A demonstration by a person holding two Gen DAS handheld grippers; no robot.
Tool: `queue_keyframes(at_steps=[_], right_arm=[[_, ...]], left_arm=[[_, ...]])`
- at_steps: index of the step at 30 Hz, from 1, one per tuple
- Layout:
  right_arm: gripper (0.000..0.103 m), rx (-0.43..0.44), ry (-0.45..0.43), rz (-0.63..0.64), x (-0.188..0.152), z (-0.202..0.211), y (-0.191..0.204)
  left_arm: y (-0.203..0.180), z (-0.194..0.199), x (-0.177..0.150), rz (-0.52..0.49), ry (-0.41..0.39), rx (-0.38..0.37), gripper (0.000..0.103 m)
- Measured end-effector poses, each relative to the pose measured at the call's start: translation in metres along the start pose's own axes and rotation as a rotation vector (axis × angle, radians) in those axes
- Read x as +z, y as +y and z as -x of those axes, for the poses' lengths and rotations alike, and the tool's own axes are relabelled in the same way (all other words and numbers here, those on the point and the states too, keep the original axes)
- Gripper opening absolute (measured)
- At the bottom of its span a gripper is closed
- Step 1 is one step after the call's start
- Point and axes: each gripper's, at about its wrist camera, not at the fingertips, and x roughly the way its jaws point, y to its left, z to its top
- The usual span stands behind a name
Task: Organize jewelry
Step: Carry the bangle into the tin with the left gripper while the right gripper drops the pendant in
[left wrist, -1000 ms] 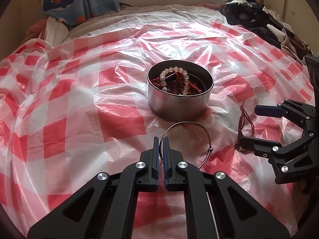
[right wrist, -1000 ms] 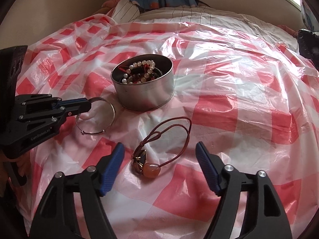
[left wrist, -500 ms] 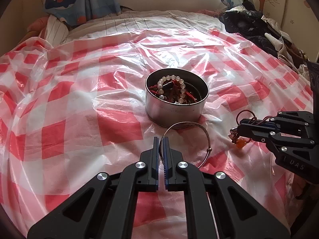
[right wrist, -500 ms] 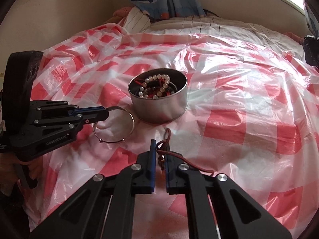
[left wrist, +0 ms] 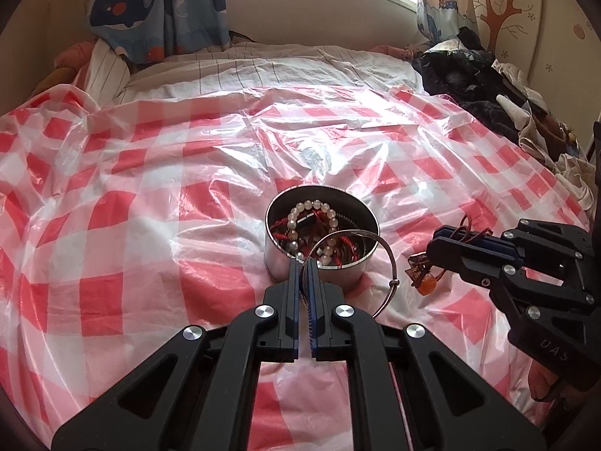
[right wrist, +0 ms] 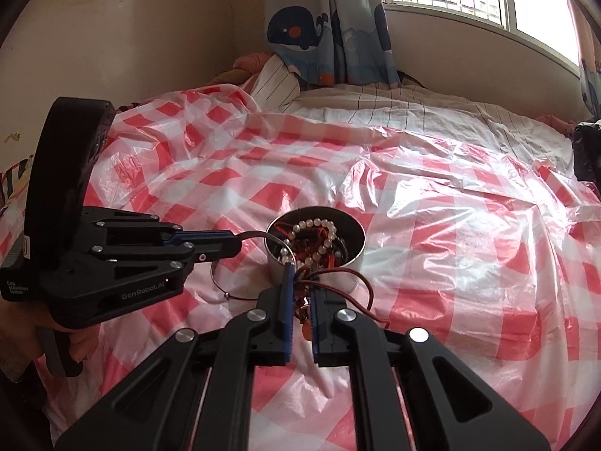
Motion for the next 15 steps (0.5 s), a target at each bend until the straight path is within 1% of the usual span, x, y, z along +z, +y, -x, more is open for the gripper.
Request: queue_keyframes(at_steps=[4,8,9,10,11,12,13,14,15], right_arm=[[0.008,0.005,-0.007,0.015,0.014,-0.005,-0.002],[0.008,-0.002,0.002,0.063,0.034,-0.021,0.001],[0.008,-0.003,0.011,0.079,0.039,-0.028,0.002],[0.008,-0.001,0.034,0.097,0.044,-0.037,0.003],[0.008,0.000,0.062,0.113,0.047,-0.048,0.004],[0.009,0.002,0.114,0.123,0.049,-0.063,0.003],[0.017,0.021,0.187,0.124,0.049,-0.079,0.001],[0.024,0.042,0.237,0.118,0.048,-0.092,-0.002],[0.049,0.053,0.265,0.113,0.046,-0.099,-0.003]], left_arm=[[0.002,-0.012,0.019,0.019,-0.010,-0.009,0.004],[0.009,-0.034,0.033,0.062,0.005,-0.041,0.004],[0.012,-0.042,0.034,0.073,0.032,-0.057,0.006],[0.014,-0.049,0.034,0.076,0.057,-0.054,0.009],[0.018,-0.052,0.032,0.083,0.068,-0.028,0.010],[0.025,-0.052,0.030,0.101,0.069,-0.018,0.016],[0.032,-0.049,0.029,0.123,0.070,-0.001,0.018],[0.041,-0.044,0.028,0.144,0.057,0.007,0.020],[0.047,-0.037,0.029,0.164,0.038,0.017,0.025]])
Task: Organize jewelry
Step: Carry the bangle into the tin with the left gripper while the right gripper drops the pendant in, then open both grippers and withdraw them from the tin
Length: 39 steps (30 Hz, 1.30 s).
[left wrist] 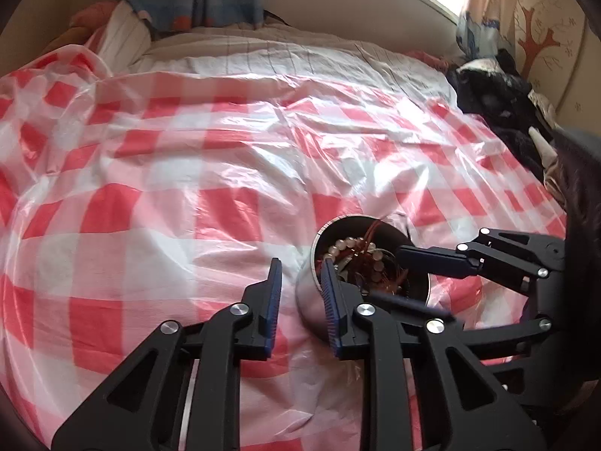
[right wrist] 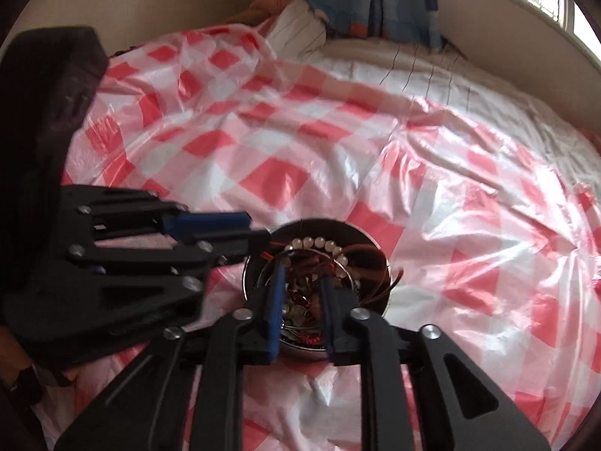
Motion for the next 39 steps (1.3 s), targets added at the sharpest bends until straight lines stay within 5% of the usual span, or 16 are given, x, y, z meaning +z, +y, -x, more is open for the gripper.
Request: queue_keyframes(at_steps=[1,10,14,18,26,29,36,39], right_arm=[[0.058,-0.002,0.010,-0.003,-0.002,-0.002,-0.001],[0.065,0.023,-0.091,-0.114,-0.037,0.050,-0.012],[0.065,-0.024,-0.174,-0.202,-0.056,0.065,-0.024],[0.065,-0.139,-0.258,-0.264,-0.034,0.066,-0.040],[0.066,-0.201,-0.079,-0.200,-0.003,-0.017,-0.044],[0.066,-0.218,-0.077,-0.192,-0.008,-0.014,-0.044],[0.075,-0.244,-0.173,-0.151,-0.066,0.060,-0.009],[0.078,-0.229,-0.209,-0.155,-0.103,0.086,0.016]], left_arm=[[0.006,0.007,0.002,0.011,-0.018,0.014,0.029],[0.005,0.055,-0.029,-0.042,-0.060,0.045,0.056],[0.002,0.062,-0.051,-0.051,-0.040,0.042,0.059],[0.000,0.062,-0.057,-0.044,-0.035,0.027,0.063],[0.000,0.060,-0.051,-0.059,-0.047,0.038,0.065],[-0.002,0.062,-0.051,-0.068,-0.055,0.064,0.069],[-0.010,0.062,-0.061,-0.106,-0.054,0.128,0.075],[-0.019,0.073,-0.074,-0.122,-0.081,0.155,0.086]])
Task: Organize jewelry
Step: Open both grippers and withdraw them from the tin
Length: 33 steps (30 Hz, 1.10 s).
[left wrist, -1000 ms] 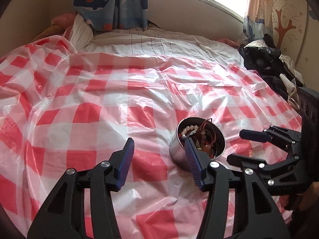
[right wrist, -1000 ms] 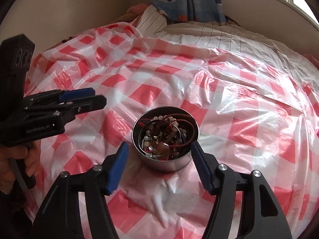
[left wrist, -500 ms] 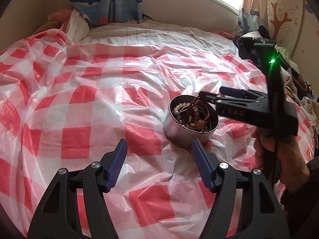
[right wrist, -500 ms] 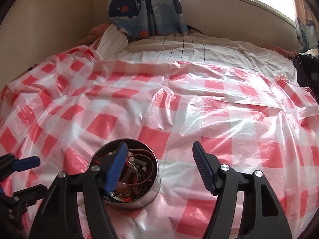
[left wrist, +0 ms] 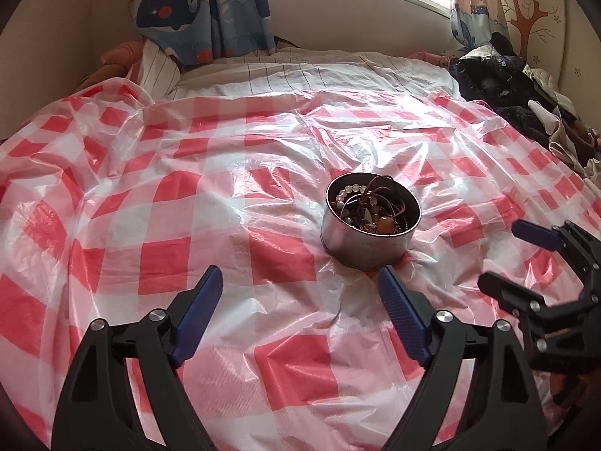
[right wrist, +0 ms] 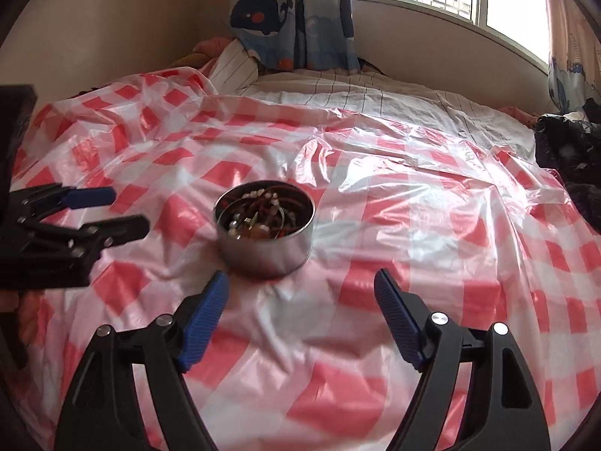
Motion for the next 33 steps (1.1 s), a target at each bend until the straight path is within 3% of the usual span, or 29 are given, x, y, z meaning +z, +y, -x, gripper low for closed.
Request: queue_keyframes(at_steps=[3,10,17,33], right_arm=[[0.086,-0.011,-0.014,-0.018,-0.025,0.018,0.009],[0.088,-0.048,0.088,-0.159,-0.058,-0.009,0.005],[0.094,-0.090,0.091,-0.199,-0.062,-0.013,-0.003],[0.096,-0.136,0.134,-0.187,-0.062,-0.021,0.001]], left_arm=[[-0.007,0.009,-0.018,0.002,-0.005,0.042,0.095],[-0.023,0.001,-0.042,-0.024,0.036,0.083,0.095],[-0.030,-0.029,-0.058,-0.013,0.118,0.094,0.095],[-0.024,-0.041,-0.058,0.032,0.162,0.134,0.096]])
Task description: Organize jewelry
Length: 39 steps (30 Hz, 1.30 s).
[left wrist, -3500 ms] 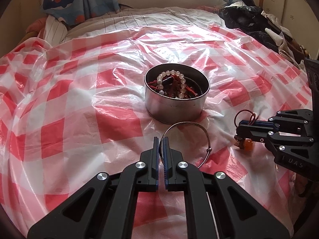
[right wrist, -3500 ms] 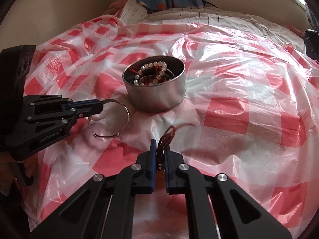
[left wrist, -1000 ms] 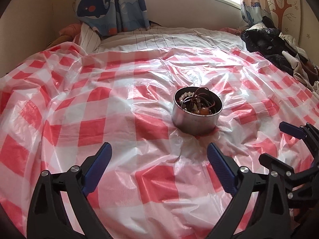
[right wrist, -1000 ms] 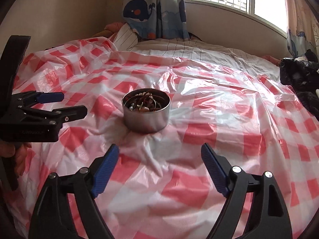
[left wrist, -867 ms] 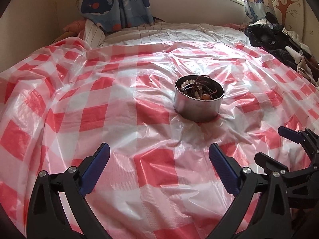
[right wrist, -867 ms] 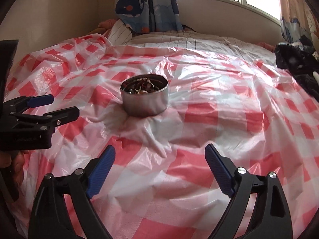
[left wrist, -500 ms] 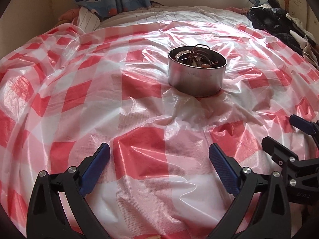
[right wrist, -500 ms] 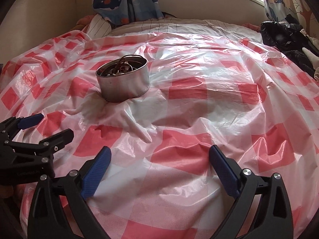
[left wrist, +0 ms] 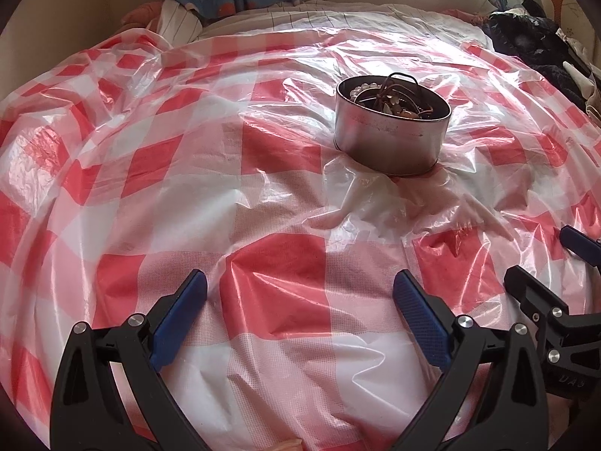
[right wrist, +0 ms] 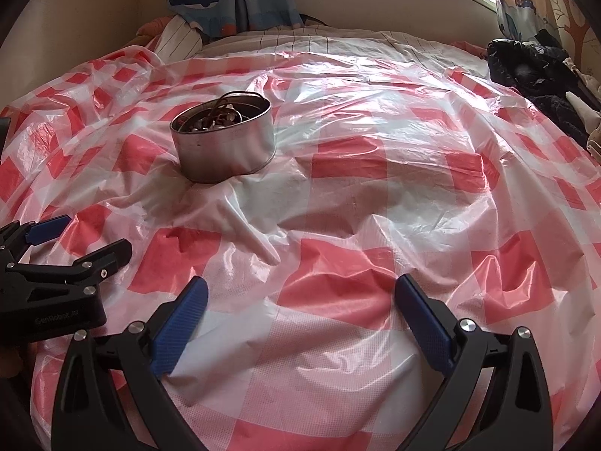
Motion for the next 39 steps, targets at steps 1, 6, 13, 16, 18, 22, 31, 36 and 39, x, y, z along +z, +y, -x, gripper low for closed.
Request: queue_keyframes(at_steps=[1,6,13,16,18,22,31,36,39], right_arm=[[0.096,-0.001,0.003,0.000,0.000,0.000,0.000],[0.096,-0.006,0.016,0.000,0.000,-0.002,0.001],[0.096,-0.011,0.024,0.002,0.000,-0.004,0.002],[0.096,-0.012,0.026,0.002,0.000,-0.004,0.001],[0.096,-0.014,0.028,0.003,0.000,-0.005,0.002],[0.096,-0.016,0.029,0.005,0.000,-0.005,0.002],[0.096,-0.027,0.031,0.010,0.000,-0.005,0.003],[0.096,-0.044,0.044,0.016,-0.001,-0.007,0.003],[0.096,-0.058,0.047,0.027,-0.001,-0.007,0.006]], left_arm=[[0.001,-0.001,0.000,0.003,0.003,-0.003,0.096],[0.003,-0.003,0.000,0.014,0.015,-0.016,0.096],[0.005,-0.006,0.000,0.022,0.029,-0.030,0.096],[0.004,-0.008,0.001,0.020,0.035,-0.030,0.096],[0.004,-0.009,0.001,0.018,0.037,-0.029,0.096],[0.005,-0.010,0.002,0.022,0.041,-0.037,0.096],[0.005,-0.011,0.002,0.018,0.038,-0.030,0.096],[0.004,-0.010,0.002,0.015,0.036,-0.022,0.096],[0.005,-0.009,0.002,0.017,0.033,-0.016,0.096]])
